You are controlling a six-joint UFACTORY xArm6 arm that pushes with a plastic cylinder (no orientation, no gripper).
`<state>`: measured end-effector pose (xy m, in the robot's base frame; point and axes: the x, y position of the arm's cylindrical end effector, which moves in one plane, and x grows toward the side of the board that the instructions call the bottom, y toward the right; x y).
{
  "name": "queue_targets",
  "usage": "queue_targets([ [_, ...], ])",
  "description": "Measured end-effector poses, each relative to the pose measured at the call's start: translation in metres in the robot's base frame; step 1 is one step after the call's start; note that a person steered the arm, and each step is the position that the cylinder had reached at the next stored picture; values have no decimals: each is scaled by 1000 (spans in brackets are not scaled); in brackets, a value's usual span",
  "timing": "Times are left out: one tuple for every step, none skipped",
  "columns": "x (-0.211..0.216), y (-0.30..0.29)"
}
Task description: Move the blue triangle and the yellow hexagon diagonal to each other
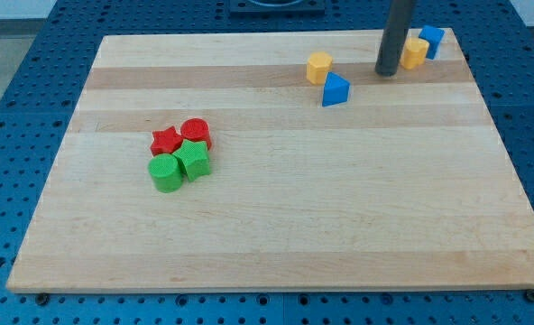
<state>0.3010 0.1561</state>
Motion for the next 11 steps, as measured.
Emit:
queue_targets([
  [17,-22],
  [20,-45],
  [22,-75],
  [27,-105],
  [24,-126],
  [5,-128],
  [-15,-125],
  [-19,-107],
  [-18,-91],
  [-3,-89],
  [14,-88],
])
